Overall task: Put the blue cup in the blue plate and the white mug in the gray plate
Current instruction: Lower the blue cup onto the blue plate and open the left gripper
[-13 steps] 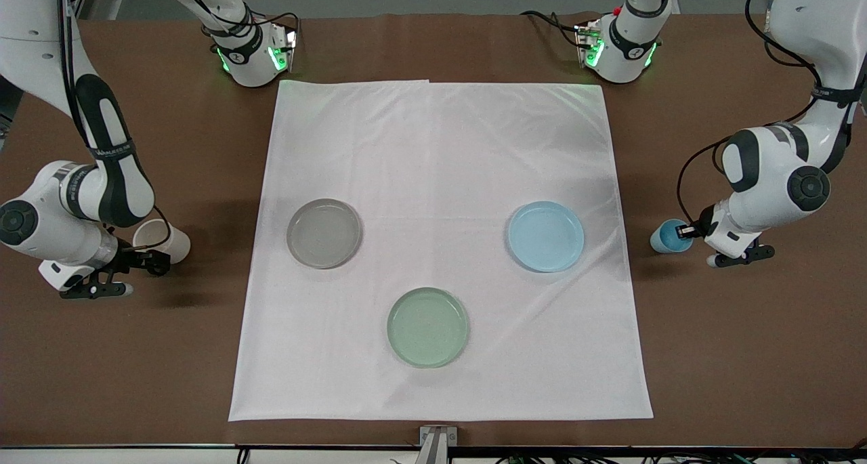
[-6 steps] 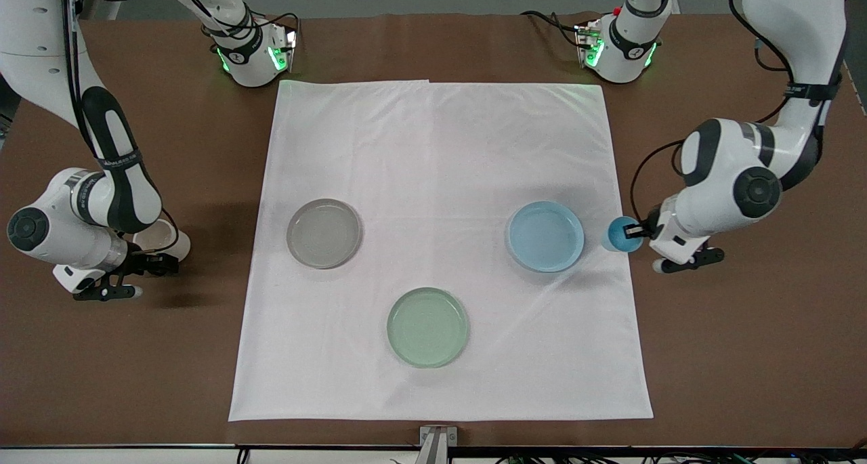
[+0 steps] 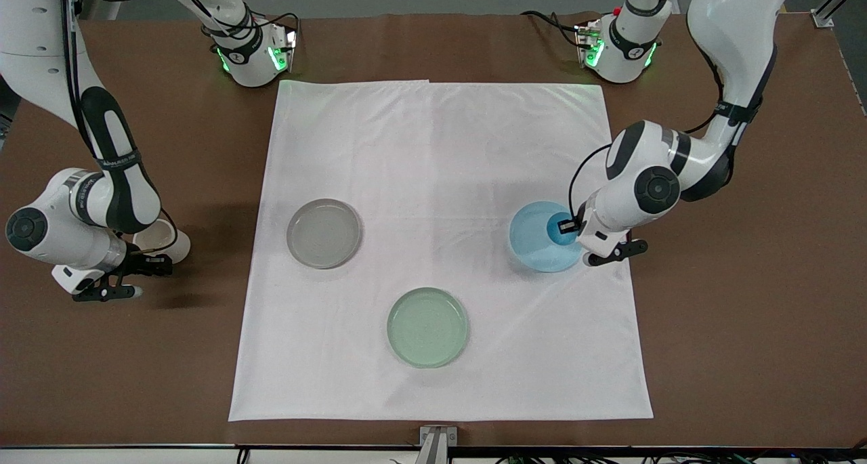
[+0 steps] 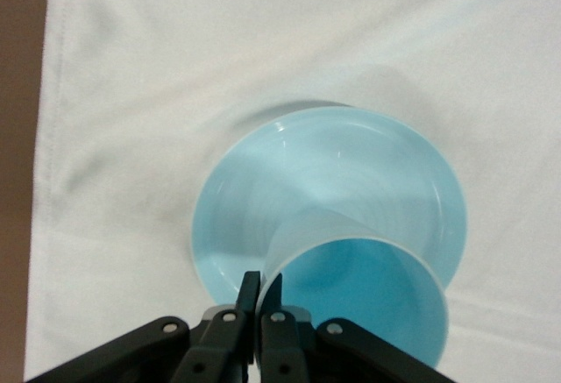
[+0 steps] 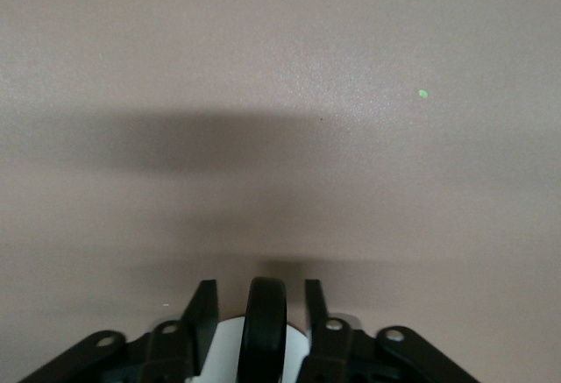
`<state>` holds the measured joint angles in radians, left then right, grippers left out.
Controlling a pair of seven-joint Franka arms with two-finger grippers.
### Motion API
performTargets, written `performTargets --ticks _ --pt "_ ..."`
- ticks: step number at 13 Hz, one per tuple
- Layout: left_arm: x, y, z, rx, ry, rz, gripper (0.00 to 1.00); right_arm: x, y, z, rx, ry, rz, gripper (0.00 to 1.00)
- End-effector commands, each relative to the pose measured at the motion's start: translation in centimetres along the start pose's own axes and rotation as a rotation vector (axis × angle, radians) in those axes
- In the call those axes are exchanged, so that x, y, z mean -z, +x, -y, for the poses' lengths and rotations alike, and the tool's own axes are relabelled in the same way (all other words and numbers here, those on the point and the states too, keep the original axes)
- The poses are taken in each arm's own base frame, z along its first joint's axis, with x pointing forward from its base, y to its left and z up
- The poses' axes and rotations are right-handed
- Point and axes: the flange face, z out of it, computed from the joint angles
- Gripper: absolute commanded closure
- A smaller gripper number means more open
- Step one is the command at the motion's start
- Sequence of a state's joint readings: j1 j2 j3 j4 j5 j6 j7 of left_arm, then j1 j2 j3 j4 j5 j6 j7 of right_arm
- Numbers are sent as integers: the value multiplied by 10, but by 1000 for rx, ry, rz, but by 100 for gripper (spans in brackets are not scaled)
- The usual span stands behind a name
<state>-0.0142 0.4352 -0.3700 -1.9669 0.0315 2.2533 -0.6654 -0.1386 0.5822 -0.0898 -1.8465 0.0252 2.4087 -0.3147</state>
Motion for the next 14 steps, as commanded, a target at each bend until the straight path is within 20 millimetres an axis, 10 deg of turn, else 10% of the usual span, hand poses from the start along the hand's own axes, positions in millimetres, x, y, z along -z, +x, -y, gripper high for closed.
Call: performTargets --ticks 1,3,4,8,11,14 --pt "-8 6 -6 26 -6 -10 83 6 6 -5 5 12 -21 79" --pt "-10 6 -6 27 -5 -8 7 13 11 -3 9 10 -27 91" --pt "-5 7 -5 29 -7 -17 0 19 14 0 16 10 -32 95" --pt "131 41 13 78 -40 -122 0 100 30 56 81 39 28 99" --pt "232 69 53 81 -33 -121 0 149 34 167 -20 38 120 98" --pt "294 69 105 54 -28 -170 0 152 33 267 -64 20 97 98"
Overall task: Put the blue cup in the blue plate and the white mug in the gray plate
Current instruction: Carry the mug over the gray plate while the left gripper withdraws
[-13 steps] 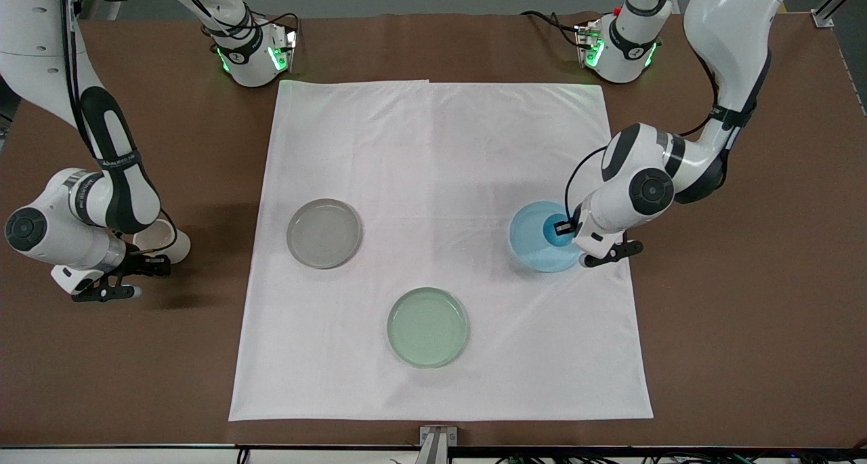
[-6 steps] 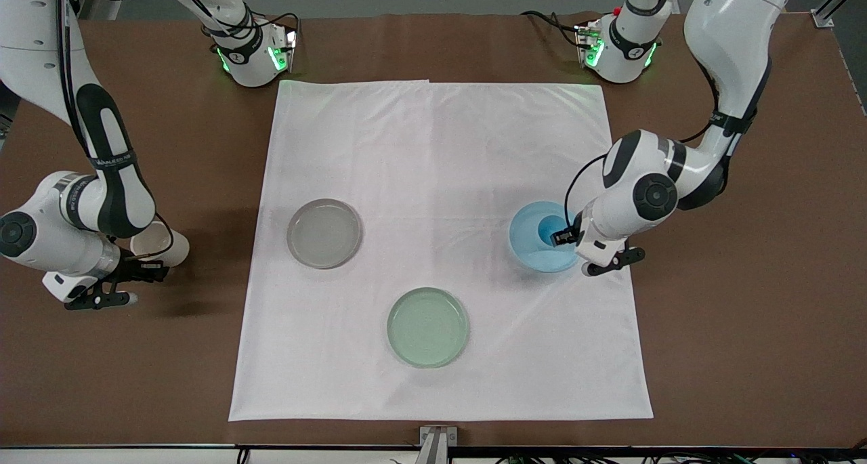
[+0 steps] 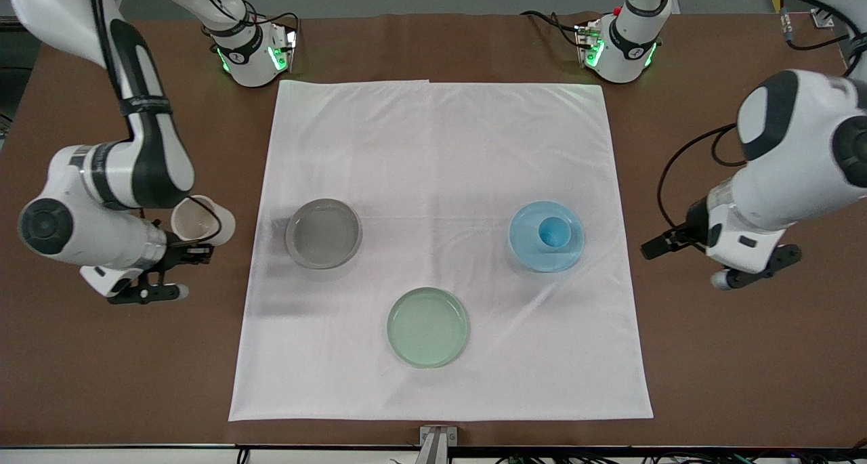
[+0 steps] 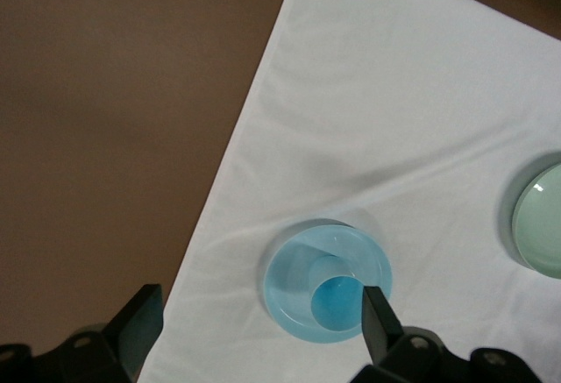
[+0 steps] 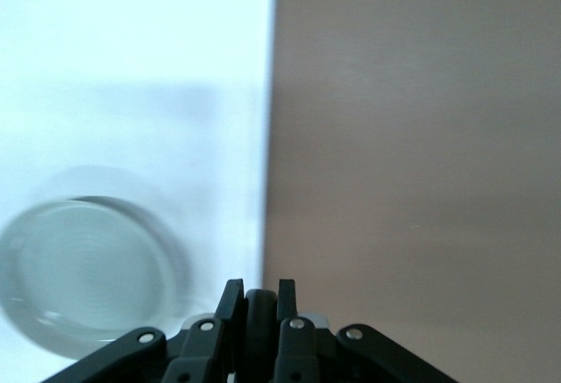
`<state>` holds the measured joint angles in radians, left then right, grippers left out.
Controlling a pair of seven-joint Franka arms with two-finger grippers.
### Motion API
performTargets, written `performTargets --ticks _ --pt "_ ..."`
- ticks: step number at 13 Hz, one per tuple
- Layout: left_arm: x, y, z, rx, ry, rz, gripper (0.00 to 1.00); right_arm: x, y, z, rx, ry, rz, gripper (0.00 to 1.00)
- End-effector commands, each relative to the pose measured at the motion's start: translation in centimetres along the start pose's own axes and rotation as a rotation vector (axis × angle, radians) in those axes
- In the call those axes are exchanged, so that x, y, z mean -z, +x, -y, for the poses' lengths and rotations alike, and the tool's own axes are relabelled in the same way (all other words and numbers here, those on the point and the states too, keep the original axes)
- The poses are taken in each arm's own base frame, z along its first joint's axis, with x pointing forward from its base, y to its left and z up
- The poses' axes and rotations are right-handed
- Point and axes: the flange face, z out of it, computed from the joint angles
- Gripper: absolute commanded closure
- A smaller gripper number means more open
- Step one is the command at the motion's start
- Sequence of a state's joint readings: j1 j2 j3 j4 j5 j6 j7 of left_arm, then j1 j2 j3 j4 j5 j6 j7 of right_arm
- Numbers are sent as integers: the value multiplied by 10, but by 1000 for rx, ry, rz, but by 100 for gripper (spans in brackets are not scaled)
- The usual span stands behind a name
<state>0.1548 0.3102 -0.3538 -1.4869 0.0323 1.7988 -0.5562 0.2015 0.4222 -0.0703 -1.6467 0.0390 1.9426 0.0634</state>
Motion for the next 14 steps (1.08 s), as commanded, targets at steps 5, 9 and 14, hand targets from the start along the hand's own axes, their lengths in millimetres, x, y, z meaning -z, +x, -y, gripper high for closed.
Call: performTargets --ticks 5,9,14 --pt "112 -19 80 -197 64 -28 0 -40 -5 100 -59 31 -18 98" --pt "157 -58 103 -300 115 -19 0 -97 -13 120 -36 21 -24 98" --pt "161 -79 108 -308 115 12 0 -118 -22 145 -73 19 -48 98"
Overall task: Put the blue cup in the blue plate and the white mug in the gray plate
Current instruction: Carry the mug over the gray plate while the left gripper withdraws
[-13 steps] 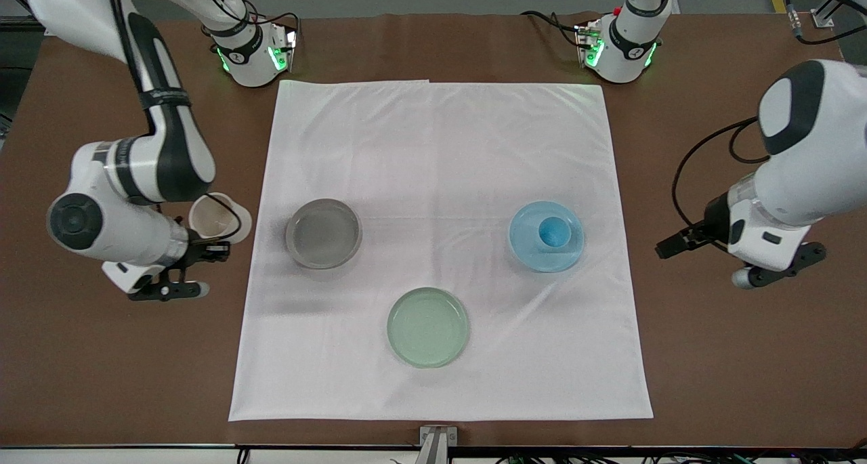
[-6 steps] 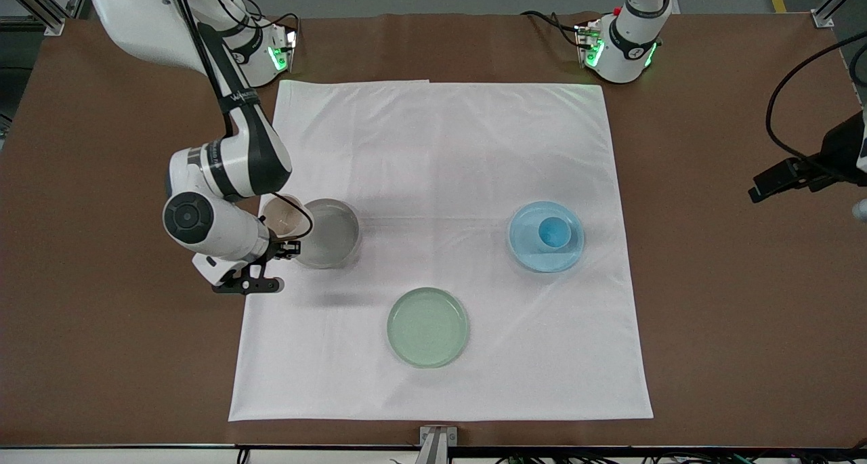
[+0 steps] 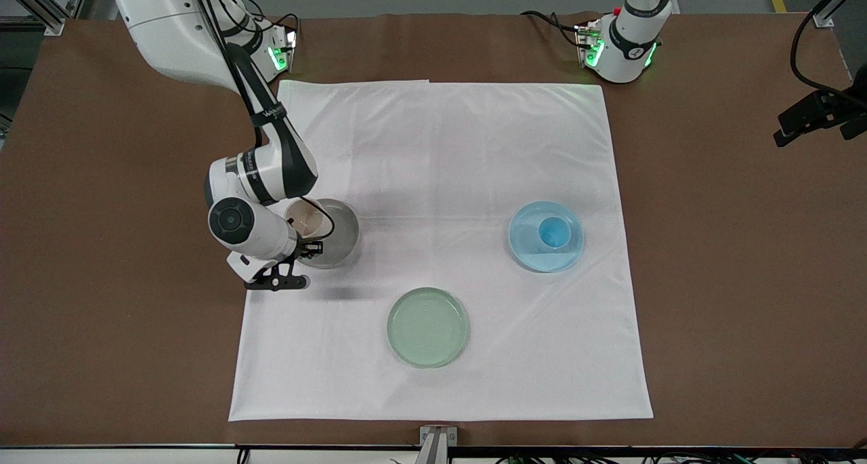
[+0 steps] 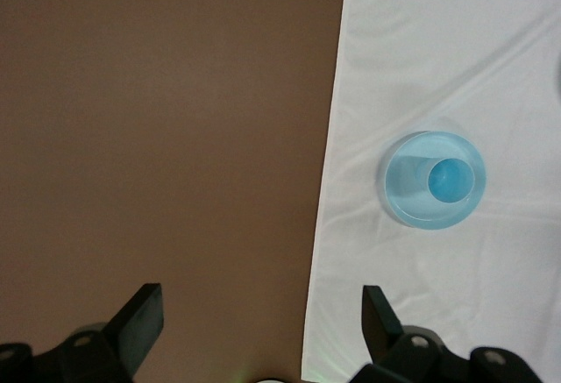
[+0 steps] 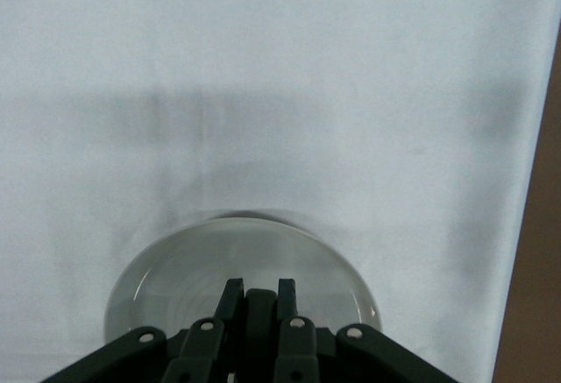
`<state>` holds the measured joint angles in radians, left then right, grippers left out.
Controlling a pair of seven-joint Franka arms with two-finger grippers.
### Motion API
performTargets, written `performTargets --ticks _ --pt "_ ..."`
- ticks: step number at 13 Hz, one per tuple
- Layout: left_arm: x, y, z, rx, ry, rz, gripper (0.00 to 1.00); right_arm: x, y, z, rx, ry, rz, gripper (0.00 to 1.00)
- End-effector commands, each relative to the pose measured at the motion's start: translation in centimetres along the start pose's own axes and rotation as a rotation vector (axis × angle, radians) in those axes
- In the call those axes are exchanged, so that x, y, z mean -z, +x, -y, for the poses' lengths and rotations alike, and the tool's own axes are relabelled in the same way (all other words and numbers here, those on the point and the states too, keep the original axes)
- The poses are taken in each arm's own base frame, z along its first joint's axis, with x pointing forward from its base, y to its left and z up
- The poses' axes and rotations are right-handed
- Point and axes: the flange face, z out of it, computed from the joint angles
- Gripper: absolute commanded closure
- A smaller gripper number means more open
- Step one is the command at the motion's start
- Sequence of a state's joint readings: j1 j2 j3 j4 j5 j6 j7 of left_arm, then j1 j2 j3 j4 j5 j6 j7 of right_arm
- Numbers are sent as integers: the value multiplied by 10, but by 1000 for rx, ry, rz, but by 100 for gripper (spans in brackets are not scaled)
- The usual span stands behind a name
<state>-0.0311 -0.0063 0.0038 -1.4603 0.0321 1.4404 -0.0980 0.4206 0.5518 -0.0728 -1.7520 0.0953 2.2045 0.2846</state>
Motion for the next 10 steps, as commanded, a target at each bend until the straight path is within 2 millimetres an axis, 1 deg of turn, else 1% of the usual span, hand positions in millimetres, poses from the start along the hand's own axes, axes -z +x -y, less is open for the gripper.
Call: performTargets --ticks 1,3,4,5,8,9,10 --pt "-8 -7 -3 -18 2 17 0 -11 -11 9 -23 9 -40 98" --pt "-9 -7 -13 -30 4 17 0 -10 -10 7 -22 6 -48 97" --pt "-11 -5 -13 -29 9 20 0 -9 -8 5 -23 6 -56 97" --pt "-9 -6 -17 -37 9 17 0 -9 -7 3 -26 8 -61 97" --pt "-10 -6 -18 -43 8 17 0 -9 -6 3 -26 5 -61 97" --pt "-11 -6 -17 -48 10 21 0 -10 -6 2 -26 5 -60 94" --pt "-13 -5 -17 -47 8 24 0 -10 -6 2 -26 4 -59 89"
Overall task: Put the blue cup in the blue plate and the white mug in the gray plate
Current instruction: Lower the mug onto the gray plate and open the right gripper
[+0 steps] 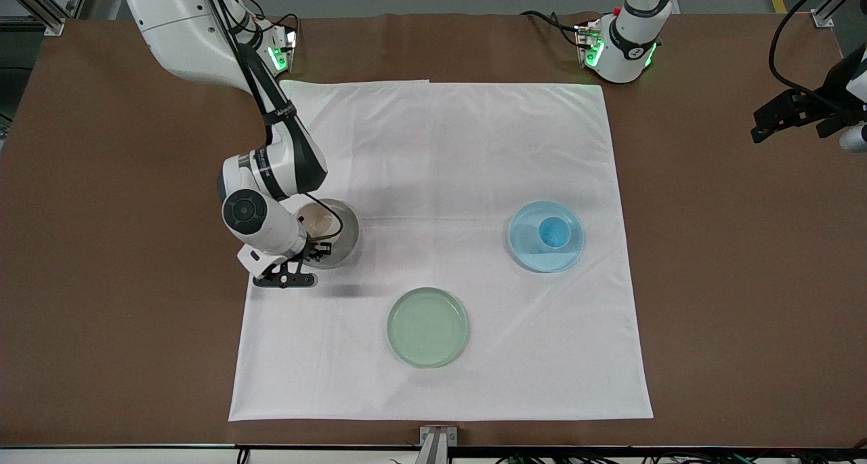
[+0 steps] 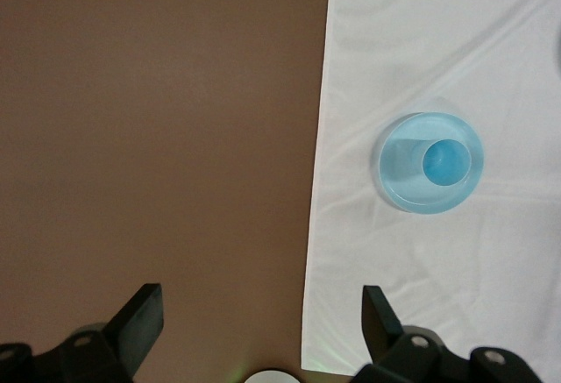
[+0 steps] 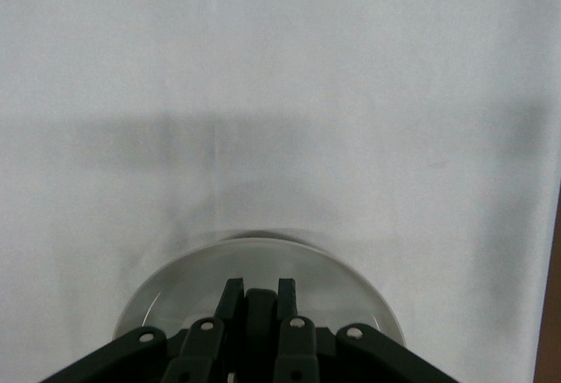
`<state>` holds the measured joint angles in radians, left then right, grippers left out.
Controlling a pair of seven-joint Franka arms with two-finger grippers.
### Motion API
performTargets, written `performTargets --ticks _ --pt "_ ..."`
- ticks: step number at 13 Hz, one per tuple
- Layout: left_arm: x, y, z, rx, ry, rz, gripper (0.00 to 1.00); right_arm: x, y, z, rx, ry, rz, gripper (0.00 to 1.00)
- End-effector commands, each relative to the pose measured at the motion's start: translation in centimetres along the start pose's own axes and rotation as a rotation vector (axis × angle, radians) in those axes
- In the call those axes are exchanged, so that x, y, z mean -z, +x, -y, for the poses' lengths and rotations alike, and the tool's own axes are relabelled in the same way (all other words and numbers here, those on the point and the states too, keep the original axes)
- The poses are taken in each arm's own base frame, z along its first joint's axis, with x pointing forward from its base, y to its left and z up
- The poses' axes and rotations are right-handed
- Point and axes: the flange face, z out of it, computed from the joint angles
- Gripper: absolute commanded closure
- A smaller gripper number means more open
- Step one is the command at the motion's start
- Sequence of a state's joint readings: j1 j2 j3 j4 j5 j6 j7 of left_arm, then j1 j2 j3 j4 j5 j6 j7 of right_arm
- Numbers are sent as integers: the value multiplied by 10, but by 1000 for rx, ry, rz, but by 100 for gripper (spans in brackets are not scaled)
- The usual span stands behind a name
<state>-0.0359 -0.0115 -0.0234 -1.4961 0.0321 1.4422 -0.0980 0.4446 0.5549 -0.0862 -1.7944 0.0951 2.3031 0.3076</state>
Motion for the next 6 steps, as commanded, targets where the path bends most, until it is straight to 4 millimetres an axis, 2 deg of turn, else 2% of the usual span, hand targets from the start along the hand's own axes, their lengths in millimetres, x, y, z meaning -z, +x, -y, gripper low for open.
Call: performTargets --ticks 1,3,5,6 --pt "1 -2 0 -15 5 -5 0 2 -3 -2 -12 -2 -2 76" --pt "3 -4 -1 -15 4 -8 0 2 -4 -1 -12 -3 2 25" --pt "3 -4 0 -14 1 -6 0 11 -7 -1 -37 -6 19 3" --pt "3 -5 -1 -17 2 -3 0 33 -11 -1 -55 -8 38 1"
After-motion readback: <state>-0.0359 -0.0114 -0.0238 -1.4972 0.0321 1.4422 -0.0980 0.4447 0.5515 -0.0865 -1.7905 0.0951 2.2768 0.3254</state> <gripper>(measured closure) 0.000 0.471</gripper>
